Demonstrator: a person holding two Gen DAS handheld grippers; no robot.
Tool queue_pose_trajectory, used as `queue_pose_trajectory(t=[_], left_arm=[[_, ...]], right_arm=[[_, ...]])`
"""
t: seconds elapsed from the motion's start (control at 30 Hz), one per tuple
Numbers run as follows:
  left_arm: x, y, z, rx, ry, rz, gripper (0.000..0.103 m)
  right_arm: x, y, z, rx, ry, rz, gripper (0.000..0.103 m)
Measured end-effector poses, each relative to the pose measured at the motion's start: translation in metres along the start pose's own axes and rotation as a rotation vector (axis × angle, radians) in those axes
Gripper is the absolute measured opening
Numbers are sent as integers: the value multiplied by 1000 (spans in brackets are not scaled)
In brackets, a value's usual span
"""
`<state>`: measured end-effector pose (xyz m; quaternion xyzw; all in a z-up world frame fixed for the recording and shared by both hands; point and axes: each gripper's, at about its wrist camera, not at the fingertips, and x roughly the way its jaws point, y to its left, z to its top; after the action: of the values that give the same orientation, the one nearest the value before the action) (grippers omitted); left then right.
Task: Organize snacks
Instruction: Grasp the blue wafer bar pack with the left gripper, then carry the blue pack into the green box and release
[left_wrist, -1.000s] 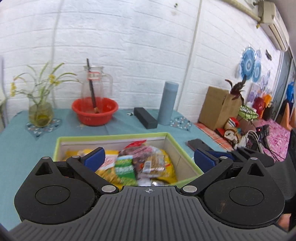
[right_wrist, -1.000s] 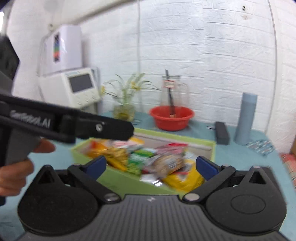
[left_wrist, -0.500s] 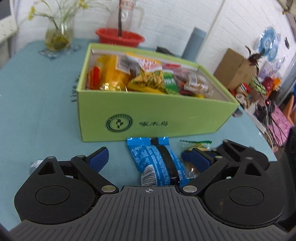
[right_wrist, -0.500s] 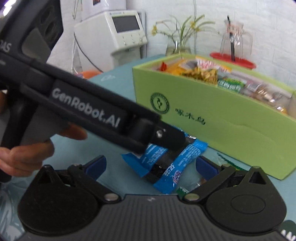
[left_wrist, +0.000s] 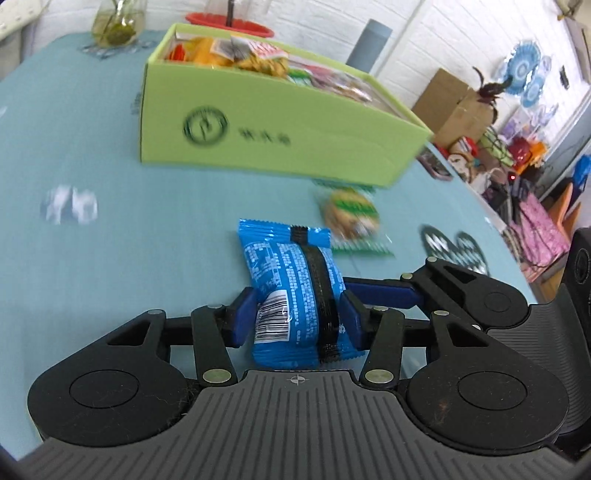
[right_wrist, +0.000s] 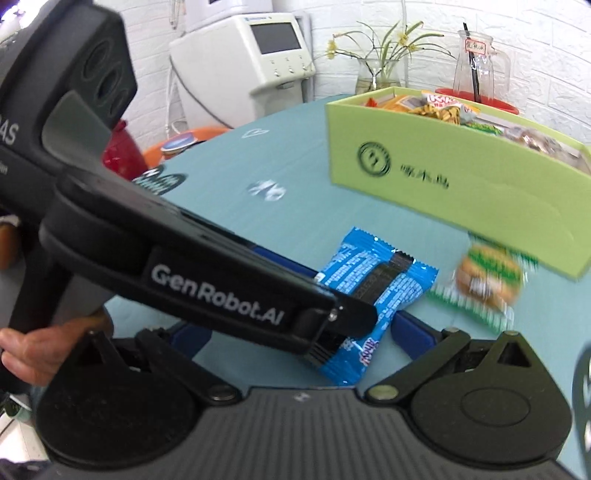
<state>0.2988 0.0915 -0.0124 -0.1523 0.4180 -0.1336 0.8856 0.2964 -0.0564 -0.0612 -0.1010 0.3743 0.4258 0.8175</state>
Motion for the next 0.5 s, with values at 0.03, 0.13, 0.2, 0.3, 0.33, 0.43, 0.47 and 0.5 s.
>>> queue_pose_trajectory(t=[0.03, 0.13, 0.2, 0.3, 0.33, 0.43, 0.47, 0.5], left_arm=[[-5, -7, -10, 1, -4, -3, 32], [-16, -25, -33, 34, -17, 14, 35], [-23, -33, -37, 61, -30, 40, 44], [-37, -33, -35, 54, -88, 80, 54], [-40, -31, -33, 49, -103, 80, 57], [-36, -27, -29, 40, -99, 75, 58], [-32, -25, -28, 41, -83, 73, 58], [-27, -25, -29, 41, -66, 71, 55]], right_arm=[[-7, 3, -6, 10, -4, 7, 102], [-22, 10, -22, 24, -5, 25, 102], [-29, 12, -26, 39, -20, 4, 102], [-41, 11, -25, 66, -83, -62, 102], [-45, 12, -24, 77, -101, -77, 102], [-40, 12, -23, 86, -97, -92, 102], [-34, 12, -23, 78, -80, -101, 102], [-28, 14, -25, 68, -62, -109, 100]])
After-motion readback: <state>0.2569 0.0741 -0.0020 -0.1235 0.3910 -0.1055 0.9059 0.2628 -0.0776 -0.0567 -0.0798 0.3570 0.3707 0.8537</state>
